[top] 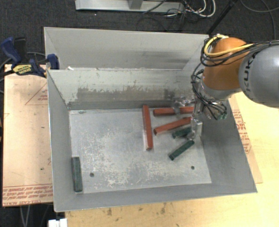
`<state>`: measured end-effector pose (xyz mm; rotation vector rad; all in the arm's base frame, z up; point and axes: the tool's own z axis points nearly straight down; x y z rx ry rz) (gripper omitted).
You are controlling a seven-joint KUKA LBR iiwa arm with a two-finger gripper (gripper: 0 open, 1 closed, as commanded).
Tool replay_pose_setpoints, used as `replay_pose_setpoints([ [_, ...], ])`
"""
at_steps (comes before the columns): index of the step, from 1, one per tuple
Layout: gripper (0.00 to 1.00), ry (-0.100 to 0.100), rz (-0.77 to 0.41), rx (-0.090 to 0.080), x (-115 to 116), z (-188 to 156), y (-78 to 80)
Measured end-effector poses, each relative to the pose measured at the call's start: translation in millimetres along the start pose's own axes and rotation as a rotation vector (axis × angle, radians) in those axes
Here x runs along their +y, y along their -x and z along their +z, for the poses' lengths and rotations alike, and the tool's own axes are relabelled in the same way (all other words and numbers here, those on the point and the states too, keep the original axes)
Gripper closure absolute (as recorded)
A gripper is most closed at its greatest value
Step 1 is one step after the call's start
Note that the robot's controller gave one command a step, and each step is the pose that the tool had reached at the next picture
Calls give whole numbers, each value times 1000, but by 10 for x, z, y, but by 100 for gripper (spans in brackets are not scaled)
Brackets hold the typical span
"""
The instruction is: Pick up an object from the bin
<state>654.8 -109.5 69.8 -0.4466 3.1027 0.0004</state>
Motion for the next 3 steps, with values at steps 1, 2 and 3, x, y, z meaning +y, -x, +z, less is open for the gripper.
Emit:
replay_pose_setpoints([
  [1,0,2,95,5,312,-315,-267],
  [2,0,-1,-267,0,91,-481,17],
  [3,0,5,-684,6,208,13,75],
])
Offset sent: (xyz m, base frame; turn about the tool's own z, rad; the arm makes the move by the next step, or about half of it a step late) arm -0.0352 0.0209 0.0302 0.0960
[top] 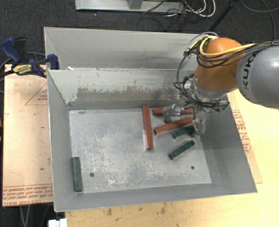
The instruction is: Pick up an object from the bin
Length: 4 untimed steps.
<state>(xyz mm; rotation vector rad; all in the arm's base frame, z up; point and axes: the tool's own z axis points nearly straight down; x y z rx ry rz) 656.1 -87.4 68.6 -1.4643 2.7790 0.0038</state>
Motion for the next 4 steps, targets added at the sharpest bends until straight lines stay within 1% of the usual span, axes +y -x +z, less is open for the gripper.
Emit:
replay_pose_setpoints([
  [1,0,5,-16,-10,-198,-26,-263],
  [2,100,-1,-21,-7,-212,-29,-272],
  [3,100,-12,-20,-5,-229,-805,-245],
  [4,100,-7,-16,-3,-238,-985,-234],
])
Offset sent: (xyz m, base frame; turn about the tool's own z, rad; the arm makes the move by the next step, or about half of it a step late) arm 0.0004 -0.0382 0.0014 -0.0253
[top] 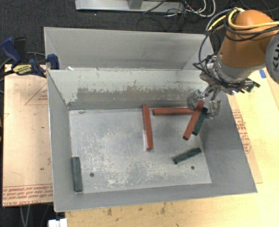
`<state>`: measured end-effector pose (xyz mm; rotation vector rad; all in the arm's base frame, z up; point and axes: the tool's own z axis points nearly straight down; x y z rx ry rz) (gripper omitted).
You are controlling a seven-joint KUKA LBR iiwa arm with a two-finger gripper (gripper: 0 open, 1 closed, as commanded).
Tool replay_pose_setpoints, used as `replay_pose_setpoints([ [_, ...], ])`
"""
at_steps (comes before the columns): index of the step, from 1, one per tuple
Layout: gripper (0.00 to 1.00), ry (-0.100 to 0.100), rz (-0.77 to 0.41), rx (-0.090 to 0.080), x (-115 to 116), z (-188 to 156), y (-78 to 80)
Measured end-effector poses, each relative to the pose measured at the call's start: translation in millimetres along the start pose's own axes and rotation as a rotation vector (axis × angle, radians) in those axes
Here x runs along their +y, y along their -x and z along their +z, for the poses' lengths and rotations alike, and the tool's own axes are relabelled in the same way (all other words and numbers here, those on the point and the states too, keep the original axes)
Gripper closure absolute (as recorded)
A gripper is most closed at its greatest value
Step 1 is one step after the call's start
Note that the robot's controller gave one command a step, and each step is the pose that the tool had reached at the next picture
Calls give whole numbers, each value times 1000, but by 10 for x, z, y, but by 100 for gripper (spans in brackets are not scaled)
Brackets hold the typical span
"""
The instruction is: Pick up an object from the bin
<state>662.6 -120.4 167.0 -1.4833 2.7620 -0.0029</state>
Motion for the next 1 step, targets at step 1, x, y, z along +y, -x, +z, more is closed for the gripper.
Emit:
replay_pose_setpoints([
  [1,100,2,3,0,-3,-77,9],
])
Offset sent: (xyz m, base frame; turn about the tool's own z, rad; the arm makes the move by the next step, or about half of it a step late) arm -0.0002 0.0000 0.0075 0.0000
